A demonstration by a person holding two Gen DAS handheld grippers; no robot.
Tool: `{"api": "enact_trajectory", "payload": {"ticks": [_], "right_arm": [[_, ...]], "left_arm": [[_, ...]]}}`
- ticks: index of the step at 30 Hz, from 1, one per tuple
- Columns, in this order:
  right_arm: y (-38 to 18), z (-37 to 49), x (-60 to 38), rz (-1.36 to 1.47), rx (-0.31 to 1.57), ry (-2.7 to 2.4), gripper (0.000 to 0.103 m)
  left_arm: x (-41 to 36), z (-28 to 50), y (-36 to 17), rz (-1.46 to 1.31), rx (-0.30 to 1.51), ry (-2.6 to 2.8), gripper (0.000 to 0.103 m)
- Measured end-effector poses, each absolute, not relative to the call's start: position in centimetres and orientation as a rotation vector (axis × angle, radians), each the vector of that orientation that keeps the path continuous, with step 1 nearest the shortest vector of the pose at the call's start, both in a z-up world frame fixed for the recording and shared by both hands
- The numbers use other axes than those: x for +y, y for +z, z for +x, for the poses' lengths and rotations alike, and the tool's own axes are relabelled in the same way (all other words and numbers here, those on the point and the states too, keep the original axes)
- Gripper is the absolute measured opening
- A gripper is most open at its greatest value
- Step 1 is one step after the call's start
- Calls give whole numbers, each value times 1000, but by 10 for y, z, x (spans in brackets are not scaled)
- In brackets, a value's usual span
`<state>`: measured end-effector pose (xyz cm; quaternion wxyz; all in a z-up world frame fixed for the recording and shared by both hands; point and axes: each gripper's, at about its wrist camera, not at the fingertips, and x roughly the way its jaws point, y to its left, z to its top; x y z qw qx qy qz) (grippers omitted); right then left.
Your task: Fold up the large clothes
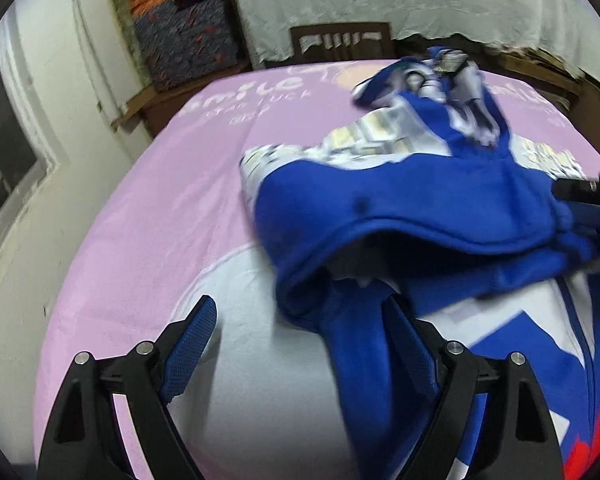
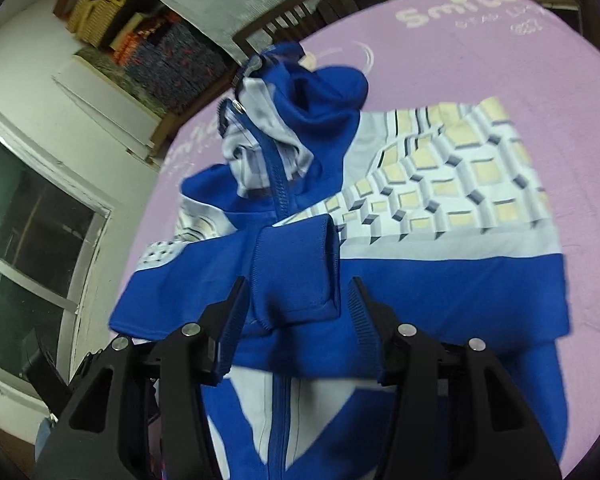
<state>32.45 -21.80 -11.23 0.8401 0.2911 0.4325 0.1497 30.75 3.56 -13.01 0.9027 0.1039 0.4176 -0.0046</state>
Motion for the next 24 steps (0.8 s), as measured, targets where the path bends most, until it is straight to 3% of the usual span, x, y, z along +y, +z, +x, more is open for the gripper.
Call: {"api": "enact_trajectory", "payload": {"ticks": [3, 6, 13, 15, 21, 23, 24], "right_arm": [[-116, 332, -207, 570, 921, 304, 46], [-107, 333, -203, 490, 895, 255, 15], [-55, 312, -239, 409, 728, 132, 8], [-60, 312, -253, 394, 747, 95, 0], [-117, 319, -290, 490, 867, 29, 0], [-130, 318, -297, 628, 883, 125, 5], [-130, 316, -301, 684, 884, 157, 15]], "left_arm": [[52, 318, -127, 140, 873, 18, 86], [58, 323, -124, 146, 847, 61, 86], [54, 323, -128, 200, 849, 79, 87], [53, 322, -128, 212, 845, 81, 87], [56, 316, -128, 201, 848, 72, 87], [53, 310, -127, 207, 838, 61, 86], [51, 307, -127, 211, 838, 54, 86]]}}
